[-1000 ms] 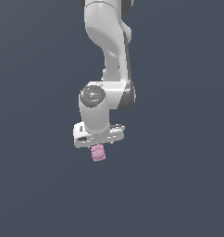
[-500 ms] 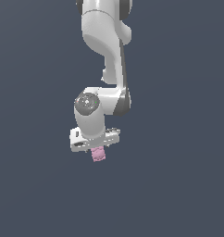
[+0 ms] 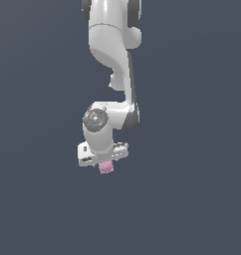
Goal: Pick up the object and move it to a goal position.
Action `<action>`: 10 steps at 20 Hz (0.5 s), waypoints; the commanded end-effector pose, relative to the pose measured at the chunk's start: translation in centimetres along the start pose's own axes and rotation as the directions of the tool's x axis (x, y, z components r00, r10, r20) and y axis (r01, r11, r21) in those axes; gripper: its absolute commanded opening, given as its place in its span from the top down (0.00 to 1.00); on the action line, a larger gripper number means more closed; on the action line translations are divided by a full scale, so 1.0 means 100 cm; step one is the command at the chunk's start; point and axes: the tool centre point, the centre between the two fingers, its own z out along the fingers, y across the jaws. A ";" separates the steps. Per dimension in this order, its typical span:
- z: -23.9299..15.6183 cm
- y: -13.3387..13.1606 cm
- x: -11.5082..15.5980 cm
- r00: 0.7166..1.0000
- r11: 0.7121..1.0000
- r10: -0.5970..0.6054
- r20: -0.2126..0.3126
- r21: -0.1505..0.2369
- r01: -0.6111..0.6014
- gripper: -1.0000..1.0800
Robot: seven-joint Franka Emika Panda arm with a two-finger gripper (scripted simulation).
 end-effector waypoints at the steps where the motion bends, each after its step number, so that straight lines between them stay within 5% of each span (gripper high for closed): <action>1: 0.012 0.000 0.000 1.000 1.000 -0.001 0.000 0.000 0.001 0.04; 7: 0.018 0.000 0.001 1.000 1.000 -0.001 0.000 0.000 0.001 0.04; 8: 0.018 0.000 0.001 1.000 1.000 -0.001 0.000 0.000 0.001 1.00; 10: 0.018 0.000 0.001 1.000 1.000 -0.001 0.000 0.000 0.001 1.00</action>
